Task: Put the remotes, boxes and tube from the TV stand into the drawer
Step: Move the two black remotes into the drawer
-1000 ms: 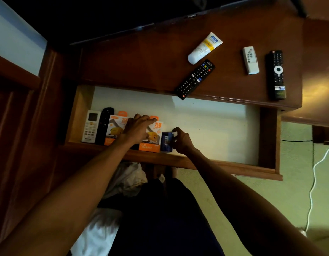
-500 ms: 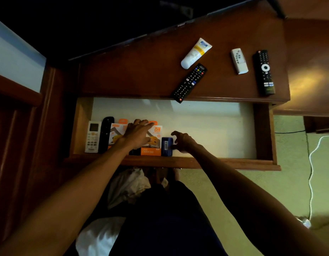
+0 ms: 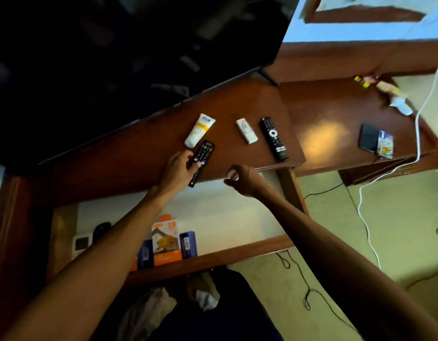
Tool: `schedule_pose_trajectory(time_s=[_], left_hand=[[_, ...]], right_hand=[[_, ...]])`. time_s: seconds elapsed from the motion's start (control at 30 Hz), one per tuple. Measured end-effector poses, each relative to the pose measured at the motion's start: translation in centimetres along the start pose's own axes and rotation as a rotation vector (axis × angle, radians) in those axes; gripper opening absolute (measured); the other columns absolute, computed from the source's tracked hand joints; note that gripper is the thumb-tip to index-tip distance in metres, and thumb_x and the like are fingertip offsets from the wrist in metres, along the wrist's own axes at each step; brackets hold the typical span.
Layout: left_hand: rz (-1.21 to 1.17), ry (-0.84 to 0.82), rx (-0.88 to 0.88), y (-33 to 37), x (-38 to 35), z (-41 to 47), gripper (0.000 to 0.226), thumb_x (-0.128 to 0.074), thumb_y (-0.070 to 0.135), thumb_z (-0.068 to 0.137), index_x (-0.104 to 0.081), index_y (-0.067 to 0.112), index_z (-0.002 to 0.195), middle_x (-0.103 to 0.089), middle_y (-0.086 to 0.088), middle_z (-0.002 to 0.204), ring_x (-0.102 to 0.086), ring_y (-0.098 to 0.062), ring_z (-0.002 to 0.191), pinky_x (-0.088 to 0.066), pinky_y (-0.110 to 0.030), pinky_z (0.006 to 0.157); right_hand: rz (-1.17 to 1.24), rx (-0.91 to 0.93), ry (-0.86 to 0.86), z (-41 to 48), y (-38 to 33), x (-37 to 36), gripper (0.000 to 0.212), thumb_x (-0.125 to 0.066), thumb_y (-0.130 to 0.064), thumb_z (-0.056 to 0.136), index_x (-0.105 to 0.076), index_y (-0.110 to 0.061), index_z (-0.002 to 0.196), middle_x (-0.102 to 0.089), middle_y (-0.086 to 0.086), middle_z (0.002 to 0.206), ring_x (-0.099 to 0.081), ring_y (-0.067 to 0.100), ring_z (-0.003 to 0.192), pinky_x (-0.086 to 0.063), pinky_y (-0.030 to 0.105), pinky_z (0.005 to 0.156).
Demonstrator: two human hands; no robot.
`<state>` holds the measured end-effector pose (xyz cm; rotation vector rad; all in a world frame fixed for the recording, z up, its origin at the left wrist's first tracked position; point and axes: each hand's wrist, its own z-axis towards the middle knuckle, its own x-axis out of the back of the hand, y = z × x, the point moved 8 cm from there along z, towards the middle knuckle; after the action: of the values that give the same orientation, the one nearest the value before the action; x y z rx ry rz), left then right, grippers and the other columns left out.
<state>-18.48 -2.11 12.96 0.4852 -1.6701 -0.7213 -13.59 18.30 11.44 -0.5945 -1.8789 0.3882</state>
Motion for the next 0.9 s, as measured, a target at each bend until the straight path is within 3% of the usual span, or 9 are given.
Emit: schedule_pose_trajectory(time_s=[0.2, 0.33, 0.43, 0.57, 0.7, 0.9], left_hand=[[0.083, -0.098, 0.097, 2.4, -4.6, 4.3, 0.069, -0.071, 0.03, 0.086, -0.039, 0.006, 0.142, -0.038, -0.02, 0.143, -0.038, -0.035, 0.133, -0.036, -0.043, 0.107], [0.179, -0.079, 0.183, 2.1, -6.1, 5.7, 0.074, -0.072, 0.03, 0.084, -0.037, 0.009, 0.145, -0.039, -0.022, 0.143, -0.039, -0.039, 0.132, -0.038, -0.049, 0.107], [0.26, -0.074, 0.206, 2.2, -6.7, 6.1, 0.072, -0.073, 0.028, 0.084, -0.037, 0.013, 0.145, -0.042, -0.02, 0.144, -0.041, -0.04, 0.131, -0.04, -0.05, 0.105], [0.247, -0.077, 0.203, 2.6, -7.1, 6.6, 0.072, -0.074, 0.019, 0.083, -0.038, 0.014, 0.146, -0.042, -0.019, 0.146, -0.039, -0.038, 0.134, -0.039, -0.05, 0.108], [0.126, -0.067, 0.155, 3.4, -6.8, 7.1, 0.073, -0.075, 0.018, 0.083, -0.04, 0.014, 0.147, -0.044, -0.018, 0.143, -0.039, -0.033, 0.133, -0.038, -0.041, 0.106], [-0.019, 0.001, 0.013, 4.2, -5.8, 6.0, 0.072, -0.075, 0.028, 0.083, -0.042, 0.02, 0.146, -0.048, -0.01, 0.137, -0.044, -0.027, 0.13, -0.048, -0.044, 0.104]], right_hand=[[0.005, -0.071, 0.177, 3.5, 4.2, 7.5, 0.028, -0.062, -0.036, 0.077, -0.064, -0.022, 0.101, -0.073, 0.014, 0.1, -0.069, 0.033, 0.093, -0.057, 0.044, 0.081], [0.001, -0.104, 0.227, 6.5, 7.2, 10.8, 0.027, -0.061, -0.028, 0.083, -0.059, -0.016, 0.107, -0.071, 0.012, 0.106, -0.066, 0.033, 0.097, -0.055, 0.043, 0.082], [-0.041, -0.097, 0.208, 8.7, 9.1, 12.1, 0.044, -0.064, -0.029, 0.083, -0.051, -0.015, 0.122, -0.063, 0.014, 0.123, -0.06, 0.037, 0.109, -0.053, 0.047, 0.088], [-0.147, -0.093, 0.237, 11.2, 11.3, 13.0, 0.063, -0.066, -0.027, 0.086, -0.037, -0.007, 0.138, -0.045, 0.021, 0.137, -0.045, 0.04, 0.121, -0.043, 0.052, 0.098], [-0.16, -0.118, 0.209, 13.0, 13.1, 12.7, 0.077, -0.069, -0.033, 0.083, -0.027, -0.011, 0.144, -0.036, 0.02, 0.143, -0.038, 0.039, 0.128, -0.04, 0.054, 0.101], [-0.079, -0.085, 0.193, 13.4, 13.9, 11.0, 0.062, -0.056, -0.012, 0.092, -0.028, -0.013, 0.148, -0.044, 0.024, 0.133, -0.043, 0.041, 0.119, -0.046, 0.053, 0.093]])
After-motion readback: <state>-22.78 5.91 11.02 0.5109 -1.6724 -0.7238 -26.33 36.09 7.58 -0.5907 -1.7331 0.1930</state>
